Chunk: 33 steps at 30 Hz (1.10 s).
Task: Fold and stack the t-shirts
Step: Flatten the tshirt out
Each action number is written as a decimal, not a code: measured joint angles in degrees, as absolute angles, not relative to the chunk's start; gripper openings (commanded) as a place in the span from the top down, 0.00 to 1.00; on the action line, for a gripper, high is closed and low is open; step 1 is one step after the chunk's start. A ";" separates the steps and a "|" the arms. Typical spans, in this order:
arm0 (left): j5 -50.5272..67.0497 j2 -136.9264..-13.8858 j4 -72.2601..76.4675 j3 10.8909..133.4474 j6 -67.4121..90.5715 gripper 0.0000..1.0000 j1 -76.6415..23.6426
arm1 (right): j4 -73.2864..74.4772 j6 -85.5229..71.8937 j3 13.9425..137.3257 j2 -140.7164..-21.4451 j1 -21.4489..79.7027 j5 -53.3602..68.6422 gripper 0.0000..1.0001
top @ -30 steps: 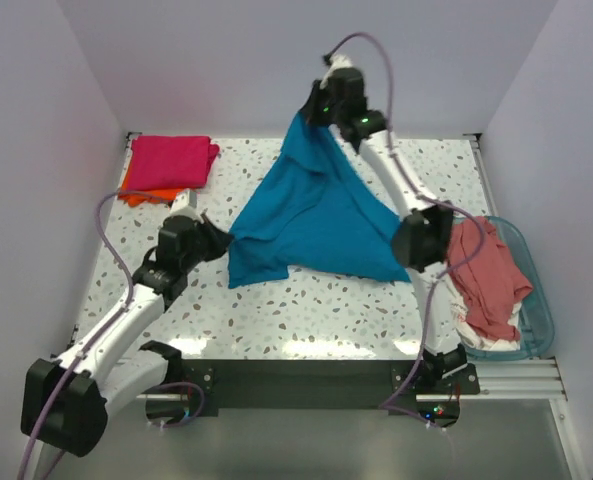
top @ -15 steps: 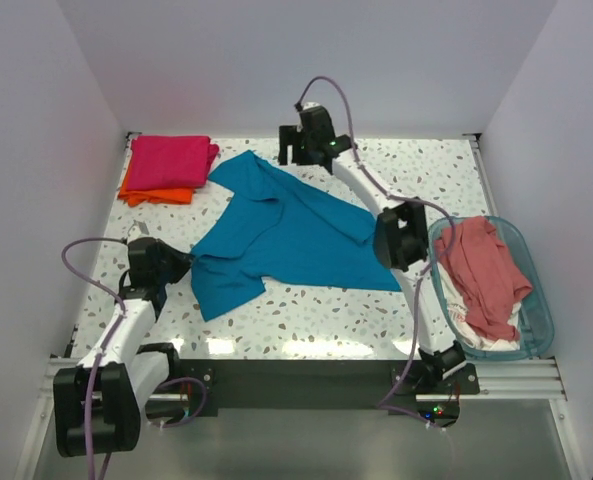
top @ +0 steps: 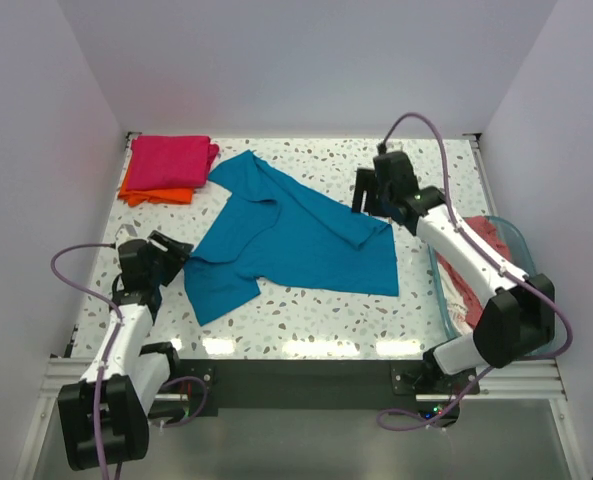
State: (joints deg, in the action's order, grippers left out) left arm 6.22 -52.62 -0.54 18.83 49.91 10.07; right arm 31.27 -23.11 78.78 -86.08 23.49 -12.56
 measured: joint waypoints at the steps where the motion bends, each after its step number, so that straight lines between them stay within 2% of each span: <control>1: 6.15 -51.40 -1.30 18.81 49.91 0.29 10.07 | 30.50 -24.16 73.65 -84.27 23.73 -12.38 0.34; 5: 4.36 -45.12 -5.78 18.81 49.89 0.29 10.07 | 32.34 -28.38 56.16 -79.05 23.83 -10.96 0.41; 7: 3.22 -42.02 -7.86 18.59 49.91 0.29 9.96 | 34.06 -30.28 50.78 -76.55 23.77 -11.03 0.41; 13: -2.39 -35.55 -12.80 15.29 50.74 0.29 3.05 | 36.10 -35.81 41.89 -66.67 23.73 -11.57 0.41; 17: -6.66 -36.88 -15.81 15.07 52.42 0.29 -5.15 | 35.86 -38.39 38.54 -65.41 23.59 -12.53 0.40; 20: -9.61 -38.33 -17.12 15.00 53.65 0.29 -7.68 | 35.20 -39.16 37.15 -67.07 22.74 -12.53 0.40; 26: -13.80 -41.93 -17.58 14.87 54.70 0.28 -9.47 | 31.59 -39.57 36.23 -72.31 19.18 -11.99 0.41; 33: -18.13 -47.75 -15.49 15.18 54.59 0.35 -9.52 | 27.75 -39.70 36.10 -75.16 18.83 -10.72 0.42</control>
